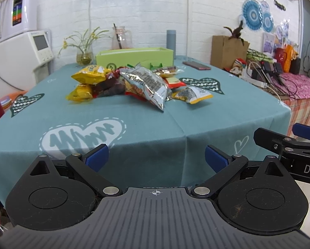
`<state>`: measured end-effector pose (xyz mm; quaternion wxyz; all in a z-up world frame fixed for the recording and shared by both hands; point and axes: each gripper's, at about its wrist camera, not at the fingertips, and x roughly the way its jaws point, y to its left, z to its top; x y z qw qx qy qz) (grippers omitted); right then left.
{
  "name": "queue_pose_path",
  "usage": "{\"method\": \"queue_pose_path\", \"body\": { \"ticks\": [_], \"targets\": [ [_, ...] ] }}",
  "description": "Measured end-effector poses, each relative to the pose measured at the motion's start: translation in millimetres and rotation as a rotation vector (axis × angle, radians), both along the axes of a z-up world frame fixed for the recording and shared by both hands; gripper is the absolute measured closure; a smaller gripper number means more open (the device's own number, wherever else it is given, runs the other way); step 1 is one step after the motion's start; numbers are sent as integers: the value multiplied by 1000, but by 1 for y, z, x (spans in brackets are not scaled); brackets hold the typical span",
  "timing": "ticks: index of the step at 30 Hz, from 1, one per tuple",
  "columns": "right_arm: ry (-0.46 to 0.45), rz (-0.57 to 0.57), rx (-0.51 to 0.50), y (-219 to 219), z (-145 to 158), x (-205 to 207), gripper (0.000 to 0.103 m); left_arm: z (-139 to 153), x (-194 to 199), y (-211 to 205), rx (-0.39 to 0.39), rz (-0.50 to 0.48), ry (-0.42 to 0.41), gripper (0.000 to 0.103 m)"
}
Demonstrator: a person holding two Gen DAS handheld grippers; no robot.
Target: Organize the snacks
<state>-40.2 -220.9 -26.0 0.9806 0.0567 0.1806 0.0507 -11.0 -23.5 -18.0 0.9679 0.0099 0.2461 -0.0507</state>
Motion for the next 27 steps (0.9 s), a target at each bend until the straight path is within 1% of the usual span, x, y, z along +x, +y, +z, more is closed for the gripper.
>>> {"method": "queue_pose_path", "body": {
  "ticks": [8,11,14,18,22,25,27],
  "targets": [
    [-3,9,-19,4,-1,0,11,-5,4,0,8,5,9,14],
    [23,10,-26,8,-5,5,11,-10,8,4,4,8,30,14],
    [29,29,-38,12,-7,7,11,-12,10,10,-21,19,48,13],
    [31,48,-53,13,-12,9,11,-14,15,14,-41,54,47,11],
    [44,54,-67,8,-21,18,11,-20,37,19,-87,67,91,11],
    [69,57,-74,6,-27,37,11,-23,55,23,-127,86,90,11],
    [52,63,-95,9,-24,56,11,-22,66,26,-148,104,82,11]
  ]
}}
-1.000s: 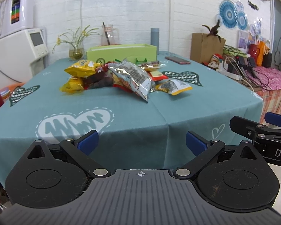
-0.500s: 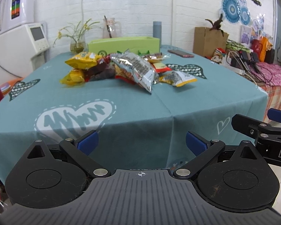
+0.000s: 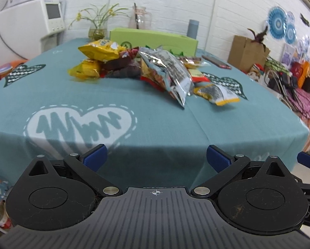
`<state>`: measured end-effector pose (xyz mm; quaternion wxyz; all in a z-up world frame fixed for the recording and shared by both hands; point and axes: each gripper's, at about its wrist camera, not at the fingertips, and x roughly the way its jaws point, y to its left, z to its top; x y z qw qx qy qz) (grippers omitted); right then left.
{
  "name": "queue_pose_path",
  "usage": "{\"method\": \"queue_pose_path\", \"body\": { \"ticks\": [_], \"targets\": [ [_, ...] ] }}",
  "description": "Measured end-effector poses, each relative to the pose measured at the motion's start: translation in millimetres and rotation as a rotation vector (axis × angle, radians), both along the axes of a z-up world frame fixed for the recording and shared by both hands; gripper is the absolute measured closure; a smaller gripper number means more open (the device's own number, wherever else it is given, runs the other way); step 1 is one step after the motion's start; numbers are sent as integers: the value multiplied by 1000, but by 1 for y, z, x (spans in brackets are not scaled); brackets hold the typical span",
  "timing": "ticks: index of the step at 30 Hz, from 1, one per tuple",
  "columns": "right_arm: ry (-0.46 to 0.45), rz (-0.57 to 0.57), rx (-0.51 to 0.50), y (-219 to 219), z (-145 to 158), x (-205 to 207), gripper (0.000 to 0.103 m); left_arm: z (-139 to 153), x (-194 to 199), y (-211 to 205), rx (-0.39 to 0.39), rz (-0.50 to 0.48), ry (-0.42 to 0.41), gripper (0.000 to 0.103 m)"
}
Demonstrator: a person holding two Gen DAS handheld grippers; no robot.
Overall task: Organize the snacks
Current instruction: 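Lower the left gripper onto the small yellow-white snack packet and close it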
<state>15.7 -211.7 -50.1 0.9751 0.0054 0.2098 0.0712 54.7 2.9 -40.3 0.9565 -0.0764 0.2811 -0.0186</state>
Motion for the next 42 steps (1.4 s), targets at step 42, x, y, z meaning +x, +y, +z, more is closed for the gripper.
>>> {"method": "queue_pose_path", "body": {
  "ticks": [42],
  "targets": [
    [134,414,-78,9,12,191,24,28,199,-56,-312,-253,335,38]
  ]
}}
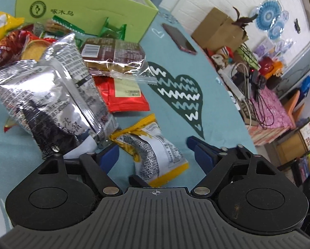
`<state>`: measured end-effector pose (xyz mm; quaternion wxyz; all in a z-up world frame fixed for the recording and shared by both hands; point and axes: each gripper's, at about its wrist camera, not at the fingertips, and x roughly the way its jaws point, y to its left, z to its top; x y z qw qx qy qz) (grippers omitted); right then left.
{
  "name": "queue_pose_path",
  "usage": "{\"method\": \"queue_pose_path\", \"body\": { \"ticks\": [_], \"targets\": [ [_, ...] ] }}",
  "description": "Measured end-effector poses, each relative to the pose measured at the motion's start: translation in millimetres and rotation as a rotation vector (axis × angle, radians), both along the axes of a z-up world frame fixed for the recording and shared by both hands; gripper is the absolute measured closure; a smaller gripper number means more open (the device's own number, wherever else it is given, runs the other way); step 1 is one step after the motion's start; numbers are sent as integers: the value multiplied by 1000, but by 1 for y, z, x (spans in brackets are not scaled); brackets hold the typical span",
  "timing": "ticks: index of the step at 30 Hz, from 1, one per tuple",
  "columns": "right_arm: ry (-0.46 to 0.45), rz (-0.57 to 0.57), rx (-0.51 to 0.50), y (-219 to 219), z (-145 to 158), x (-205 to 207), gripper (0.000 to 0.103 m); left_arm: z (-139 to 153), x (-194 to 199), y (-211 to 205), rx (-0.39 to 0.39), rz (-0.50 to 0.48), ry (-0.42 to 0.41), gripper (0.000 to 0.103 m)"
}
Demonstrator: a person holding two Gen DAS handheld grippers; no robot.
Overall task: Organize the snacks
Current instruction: 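Lower the left gripper onto the small yellow-white snack packet and close it, then carry the yellow-white packet into the green box and open the left gripper, then move the left gripper to the silver foil bag and grasp it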
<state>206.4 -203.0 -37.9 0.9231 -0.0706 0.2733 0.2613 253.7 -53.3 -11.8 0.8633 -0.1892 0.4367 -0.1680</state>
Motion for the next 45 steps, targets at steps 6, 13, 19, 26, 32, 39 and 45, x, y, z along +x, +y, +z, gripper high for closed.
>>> {"method": "queue_pose_path", "body": {
  "ticks": [6,13,19,26,32,39,45],
  "targets": [
    [40,-16,21,0,-7,0,39,-4,-7,-11,75,-62,-33,69],
    [28,-81,13,-14,9,-20,46,3,-7,-20,-2,-165,-53,96],
    [-81,-49,-10,-1,54,10,46,50,23,-5,-9,-152,-162,95],
    [-201,37,-47,39,107,112,46,111,117,32,65,-64,-292,95],
    [-146,72,-55,66,97,206,46,105,210,50,134,-12,-253,95],
    [-46,101,-52,94,56,284,42,55,282,64,191,19,-159,88],
    [-135,83,-34,85,70,270,28,69,264,78,199,68,-236,48]
  ]
}}
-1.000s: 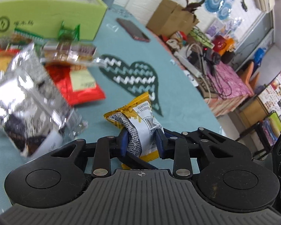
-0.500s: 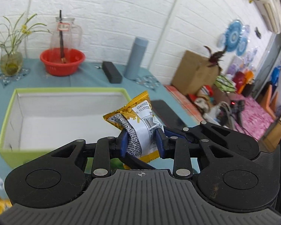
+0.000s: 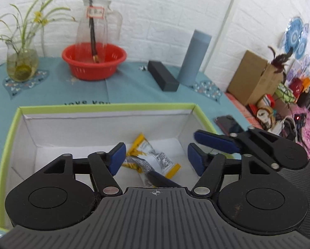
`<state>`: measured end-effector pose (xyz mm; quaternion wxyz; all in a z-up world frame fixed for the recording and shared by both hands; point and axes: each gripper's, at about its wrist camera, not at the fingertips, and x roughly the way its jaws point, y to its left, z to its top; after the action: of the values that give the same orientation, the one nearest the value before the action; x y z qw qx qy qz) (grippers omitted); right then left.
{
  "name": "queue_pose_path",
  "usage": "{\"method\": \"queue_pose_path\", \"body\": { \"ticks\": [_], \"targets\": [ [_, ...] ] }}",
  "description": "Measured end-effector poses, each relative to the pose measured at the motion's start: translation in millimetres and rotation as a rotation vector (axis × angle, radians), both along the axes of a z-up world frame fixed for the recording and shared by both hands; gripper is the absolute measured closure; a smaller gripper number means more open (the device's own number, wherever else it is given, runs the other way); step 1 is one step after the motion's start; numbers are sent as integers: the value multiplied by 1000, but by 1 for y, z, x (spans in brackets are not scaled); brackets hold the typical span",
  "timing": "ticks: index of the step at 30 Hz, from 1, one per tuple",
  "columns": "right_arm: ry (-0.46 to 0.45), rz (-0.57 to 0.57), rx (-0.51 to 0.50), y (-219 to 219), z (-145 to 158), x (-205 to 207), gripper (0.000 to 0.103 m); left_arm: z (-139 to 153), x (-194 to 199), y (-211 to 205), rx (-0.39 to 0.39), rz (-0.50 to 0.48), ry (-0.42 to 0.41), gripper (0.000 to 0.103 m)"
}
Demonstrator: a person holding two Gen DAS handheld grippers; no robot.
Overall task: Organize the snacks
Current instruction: 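Move the left gripper to the silver foil bag and grasp it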
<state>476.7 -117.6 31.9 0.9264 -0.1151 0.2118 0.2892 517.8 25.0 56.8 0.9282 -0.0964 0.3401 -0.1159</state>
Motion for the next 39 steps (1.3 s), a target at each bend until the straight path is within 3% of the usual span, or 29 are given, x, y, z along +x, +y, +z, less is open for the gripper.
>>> {"method": "queue_pose_path", "body": {
  "ticks": [2,3,4,8,12,15,18,21,24,26,31,39],
  "targets": [
    [-30,-11,25,-11,12,-21,22,13,-18,4,-15,14,-30,44],
    [-44,-16,31,-16,15,-31,10,20,-29,5,-25,14,-42,43],
    [-60,-19,32,-22,17,-43,6,25,-41,7,-34,13,-53,39],
    [-61,11,43,-41,14,-115,3,37,-110,9,-58,6,-104,32],
    [41,87,107,-52,-11,-190,3,26,-192,11,-60,25,-118,31],
    [110,148,123,-45,-38,-226,3,6,-261,18,-79,98,-130,24],
    [111,129,100,-32,-54,-238,3,-18,-304,23,-85,207,-67,25],
    [144,139,90,-15,-64,-228,3,-37,-312,25,-109,180,12,31],
    [177,121,70,-4,-69,-232,3,-50,-307,25,-161,122,60,43],
    [175,136,86,-5,-66,-249,3,-58,-304,25,-185,77,85,59],
    [165,145,117,-3,-61,-290,2,-71,-316,28,-248,15,129,63],
    [165,56,128,-2,-63,-291,2,-63,-323,41,-194,94,64,38]
  ]
}}
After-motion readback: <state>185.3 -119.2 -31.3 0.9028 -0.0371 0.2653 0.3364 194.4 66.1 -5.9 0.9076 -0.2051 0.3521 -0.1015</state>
